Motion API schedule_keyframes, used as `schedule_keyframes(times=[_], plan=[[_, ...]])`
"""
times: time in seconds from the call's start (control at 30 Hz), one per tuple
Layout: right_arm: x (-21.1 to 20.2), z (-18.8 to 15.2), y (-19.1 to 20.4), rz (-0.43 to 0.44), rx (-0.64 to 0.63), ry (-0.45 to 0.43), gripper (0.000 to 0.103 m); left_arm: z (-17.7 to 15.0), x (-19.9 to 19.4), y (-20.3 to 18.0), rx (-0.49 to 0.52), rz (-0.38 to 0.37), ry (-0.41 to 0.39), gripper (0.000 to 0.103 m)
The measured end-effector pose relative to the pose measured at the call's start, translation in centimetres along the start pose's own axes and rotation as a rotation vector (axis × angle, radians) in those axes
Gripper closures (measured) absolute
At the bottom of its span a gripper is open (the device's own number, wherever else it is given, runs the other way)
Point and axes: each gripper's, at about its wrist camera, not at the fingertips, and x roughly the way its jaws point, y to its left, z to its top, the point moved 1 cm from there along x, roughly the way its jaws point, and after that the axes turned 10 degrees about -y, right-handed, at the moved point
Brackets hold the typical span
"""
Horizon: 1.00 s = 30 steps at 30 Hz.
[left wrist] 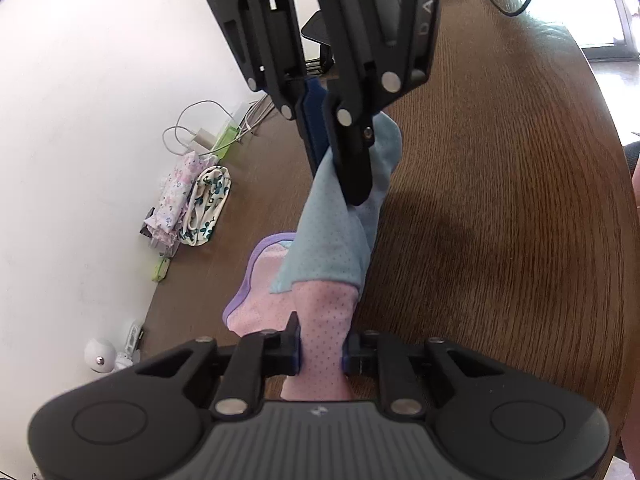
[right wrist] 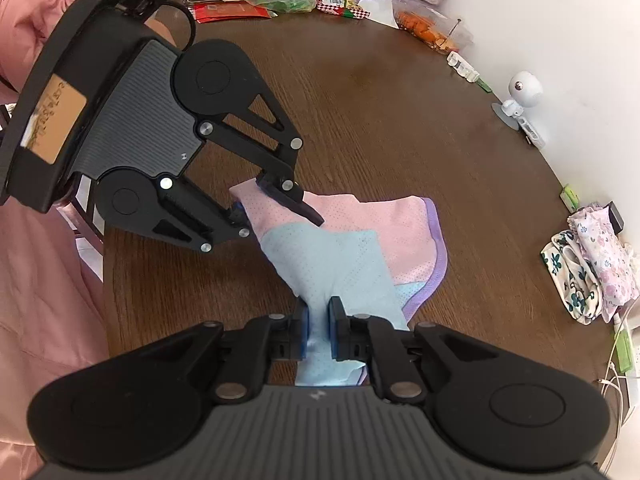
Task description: Fold clothes
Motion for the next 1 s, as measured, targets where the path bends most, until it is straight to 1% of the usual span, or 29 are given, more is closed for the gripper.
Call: schedule_keyframes(times=[0.03, 0.1, 0.13, 0.17, 0.2, 0.23, 0.37, 0.47, 0.53, 0.6, 0.67, 0.7, 0.73, 0.77, 0.8, 0.83, 0.9, 0.93, 1.0], plan=[[-0.1, -0.1, 0.2, 0.001, -0.003, -0.005, 0.093, 0.1, -0.1, 0.2, -0.014, -0.017, 0.003, 0.090], [-0.5, -0.6, 0.6, -0.009, -0.016, -0.035, 0.088, 0.1, -0.3, 0.9, -0.053, -0.045, 0.014, 0.091], [-0.8, -1.0, 1.0, -0.030, -0.031, -0.063, 0.073, 0.1, -0.3, 1.3, -0.067, -0.053, 0.016, 0.091], [-1.1, -1.4, 1.3, -0.054, -0.047, -0.089, 0.043, 0.1, -0.3, 1.7, -0.081, -0.061, 0.018, 0.091], [-1.4, -2.0, 1.8, -0.086, -0.071, -0.109, 0.033, 0.1, -0.3, 2.1, -0.102, -0.072, 0.017, 0.091], [-1.5, -2.6, 2.5, -0.112, -0.109, -0.125, 0.026, 0.2, -0.3, 2.6, -0.127, -0.086, 0.020, 0.091], [-0.8, -5.0, 4.7, -0.197, -0.212, -0.159, 0.025, 0.3, 0.1, 4.9, -0.276, -0.187, 0.037, 0.091], [0.3, -6.5, 5.9, -0.284, -0.312, -0.175, 0.024, 0.6, -0.2, 6.0, -0.326, -0.228, 0.035, 0.091], [0.8, -7.1, 6.2, -0.311, -0.368, -0.198, 0.023, 0.6, -0.8, 6.4, -0.362, -0.265, 0.029, 0.091], [1.4, -7.5, 6.1, -0.315, -0.406, -0.206, 0.022, 0.6, -1.0, 6.9, -0.387, -0.299, 0.027, 0.090], [1.8, -7.6, 5.8, -0.311, -0.447, -0.214, 0.022, 0.5, -1.2, 7.4, -0.413, -0.333, 0.030, 0.090], [1.7, -7.3, 5.6, -0.282, -0.446, -0.210, 0.023, 0.5, -1.3, 7.7, -0.427, -0.351, 0.034, 0.090], [1.6, -7.0, 5.4, -0.253, -0.444, -0.206, 0.028, 0.5, -1.4, 7.9, -0.440, -0.367, 0.040, 0.090], [1.5, -6.8, 5.1, -0.219, -0.438, -0.200, 0.046, 0.5, -1.5, 8.1, -0.453, -0.384, 0.046, 0.090], [1.3, -6.4, 4.8, -0.167, -0.411, -0.184, 0.060, 0.5, -1.6, 8.3, -0.463, -0.408, 0.054, 0.090], [1.1, -6.1, 4.5, -0.115, -0.380, -0.170, 0.080, 0.5, -1.6, 8.5, -0.473, -0.434, 0.061, 0.090], [0.4, -5.6, 3.3, -0.003, -0.282, -0.163, 0.082, 0.5, -1.4, 9.2, -0.502, -0.488, 0.090, 0.087], [-0.1, -5.4, 2.4, 0.060, -0.207, -0.165, 0.084, 0.4, -1.2, 9.7, -0.520, -0.508, 0.106, 0.083], [-0.8, -4.9, 0.0, 0.164, -0.054, -0.176, 0.085, 0.2, -0.9, 10.7, -0.554, -0.534, 0.130, 0.081]])
